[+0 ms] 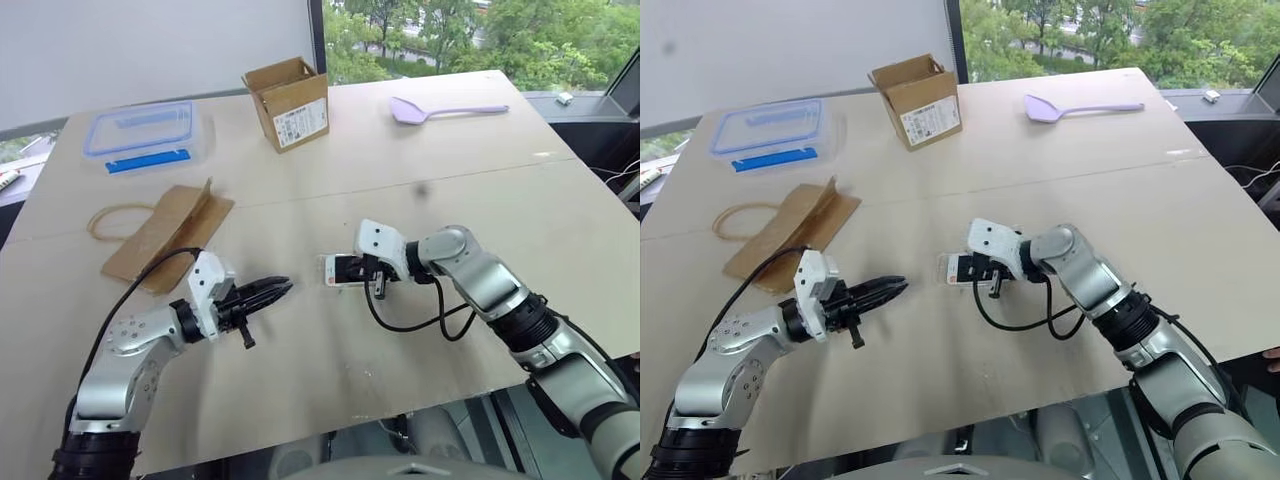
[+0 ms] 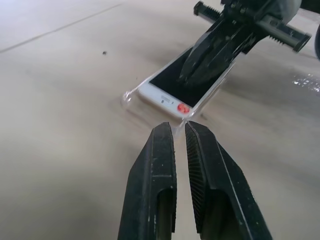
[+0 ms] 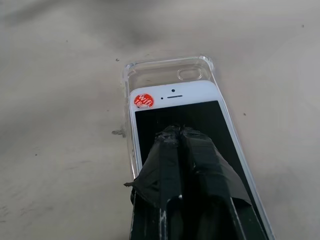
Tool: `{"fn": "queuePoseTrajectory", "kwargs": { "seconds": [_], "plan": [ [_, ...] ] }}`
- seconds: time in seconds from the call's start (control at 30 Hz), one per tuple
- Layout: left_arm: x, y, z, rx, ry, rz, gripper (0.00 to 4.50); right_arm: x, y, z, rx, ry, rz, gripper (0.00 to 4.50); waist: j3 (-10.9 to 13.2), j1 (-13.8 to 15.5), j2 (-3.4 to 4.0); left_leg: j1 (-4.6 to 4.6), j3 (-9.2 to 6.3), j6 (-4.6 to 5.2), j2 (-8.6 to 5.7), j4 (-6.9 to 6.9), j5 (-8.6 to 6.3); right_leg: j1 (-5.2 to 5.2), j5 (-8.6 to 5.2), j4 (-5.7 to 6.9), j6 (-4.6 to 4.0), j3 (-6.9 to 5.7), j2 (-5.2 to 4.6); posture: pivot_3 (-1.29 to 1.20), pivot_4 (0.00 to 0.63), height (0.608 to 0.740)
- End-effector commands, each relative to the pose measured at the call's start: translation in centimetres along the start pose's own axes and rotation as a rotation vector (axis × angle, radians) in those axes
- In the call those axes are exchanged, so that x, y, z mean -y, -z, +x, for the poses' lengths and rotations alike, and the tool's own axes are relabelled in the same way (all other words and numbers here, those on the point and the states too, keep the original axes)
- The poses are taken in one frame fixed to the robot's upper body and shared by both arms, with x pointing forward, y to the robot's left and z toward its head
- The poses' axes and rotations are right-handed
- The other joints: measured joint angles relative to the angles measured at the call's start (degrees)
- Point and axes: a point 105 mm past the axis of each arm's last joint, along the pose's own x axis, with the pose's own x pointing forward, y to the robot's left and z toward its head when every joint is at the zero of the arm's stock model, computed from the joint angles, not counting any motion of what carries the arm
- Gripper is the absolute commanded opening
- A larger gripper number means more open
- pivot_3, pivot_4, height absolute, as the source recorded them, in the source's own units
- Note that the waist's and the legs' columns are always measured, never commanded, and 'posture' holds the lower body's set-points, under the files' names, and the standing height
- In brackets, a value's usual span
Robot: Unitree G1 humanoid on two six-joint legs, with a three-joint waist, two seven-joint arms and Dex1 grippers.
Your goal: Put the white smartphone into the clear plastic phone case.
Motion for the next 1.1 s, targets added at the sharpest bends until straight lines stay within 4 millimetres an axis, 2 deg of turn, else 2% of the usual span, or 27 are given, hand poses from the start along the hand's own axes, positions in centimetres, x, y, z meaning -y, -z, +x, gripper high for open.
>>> {"fn": "queuePoseTrajectory", "kwargs": {
  "seconds": [0.03, 0.13, 0.23, 0.3, 0.37, 0.4, 0.43, 0.53, 0.73, 0.93, 1.1],
  "plan": [
    [0.0, -0.4, 0.1, 0.008, 0.001, 0.029, 0.43, 0.4, 0.1, -0.6, 0.017, 0.032, 0.024, 0.00, 0.0, 0.0, 0.00, 0.00, 0.00, 0.00, 0.00, 0.01, 0.00, 0.00, 0.00, 0.00, 0.00, 0.00, 0.00, 0.00, 0.150, 0.740],
    [-0.2, 0.0, 0.6, -0.037, -0.023, 0.040, 0.43, 1.0, -2.6, -2.9, 0.138, 0.067, 0.024, 0.00, 0.0, 0.3, 0.02, -0.04, -0.04, 0.00, 0.00, 0.02, 0.00, -0.01, 0.00, 0.00, 0.00, -0.01, 0.00, 0.00, 0.150, 0.740],
    [-0.5, 0.2, 1.0, -0.065, -0.046, 0.054, 0.43, 1.0, -3.3, -4.5, 0.164, 0.083, 0.027, 0.00, 0.1, 0.5, 0.02, -0.11, -0.06, 0.00, -0.02, 0.02, 0.00, -0.04, 0.07, -0.02, 0.11, -0.01, -0.01, 0.00, 0.150, 0.740],
    [-0.6, 0.2, 1.4, -0.070, -0.047, 0.058, 0.43, 0.9, -2.8, -6.3, 0.148, 0.116, 0.032, 0.00, 0.1, 0.8, 0.01, -0.13, -0.07, 0.00, -0.02, 0.02, 0.00, -0.05, 0.12, -0.04, 0.21, -0.02, -0.01, 0.00, 0.150, 0.740],
    [-0.5, 0.3, 1.9, -0.075, -0.037, 0.061, 0.43, 0.7, -1.5, -7.9, 0.093, 0.161, 0.040, 0.00, 0.1, 1.3, 0.01, -0.16, -0.11, 0.00, -0.02, 0.02, 0.00, -0.05, 0.12, -0.07, 0.20, -0.05, -0.01, 0.00, 0.150, 0.740],
    [-0.4, 0.3, 2.0, -0.077, -0.028, 0.060, 0.43, 0.5, -0.9, -8.4, 0.069, 0.175, 0.046, 0.00, 0.1, 1.4, 0.01, -0.17, -0.11, 0.00, -0.03, 0.01, 0.00, -0.04, 0.11, -0.08, 0.20, -0.06, -0.03, 0.00, 0.150, 0.740],
    [-0.3, 0.3, 2.2, -0.074, -0.017, 0.056, 0.20, 0.4, -0.4, -8.8, 0.045, 0.188, 0.049, 0.00, 0.1, 1.4, 0.00, -0.18, -0.10, 0.00, -0.05, 0.01, 0.00, -0.04, 0.10, -0.09, 0.19, -0.06, -0.05, 0.00, 0.150, 0.740],
    [-0.2, 0.4, 2.6, -0.082, -0.001, 0.048, 0.20, 0.2, 0.9, -9.7, 0.002, 0.222, 0.076, 0.00, 0.1, 1.2, -0.04, -0.19, -0.07, 0.00, -0.06, 0.03, 0.00, -0.05, -0.02, -0.10, 0.01, -0.06, -0.07, 0.00, 0.150, 0.740],
    [-1.1, 1.4, 3.3, -0.137, -0.025, 0.069, 0.20, 0.1, 2.8, -9.8, -0.074, 0.268, 0.098, 0.00, 0.1, 1.2, -0.06, -0.15, 0.03, 0.01, -0.01, 0.04, 0.00, -0.04, -0.06, -0.05, 0.10, -0.06, 0.00, 0.00, 0.150, 0.740],
    [-1.5, 2.0, 3.0, -0.169, -0.027, 0.084, 0.20, 0.3, 3.2, -8.9, -0.077, 0.289, 0.121, 0.00, 0.1, 1.3, -0.09, -0.18, 0.08, 0.00, -0.02, 0.05, 0.00, -0.05, -0.02, -0.07, 0.03, -0.05, -0.02, 0.00, 0.150, 0.740],
    [-1.0, 1.4, 4.5, -0.159, 0.010, 0.105, 0.20, 0.2, 3.6, -7.7, -0.106, 0.268, 0.096, 0.00, 0.1, 1.4, -0.10, -0.18, 0.07, 0.01, -0.02, 0.09, 0.00, -0.04, -0.04, -0.06, 0.06, -0.05, -0.02, 0.00, 0.150, 0.740]
  ]
}}
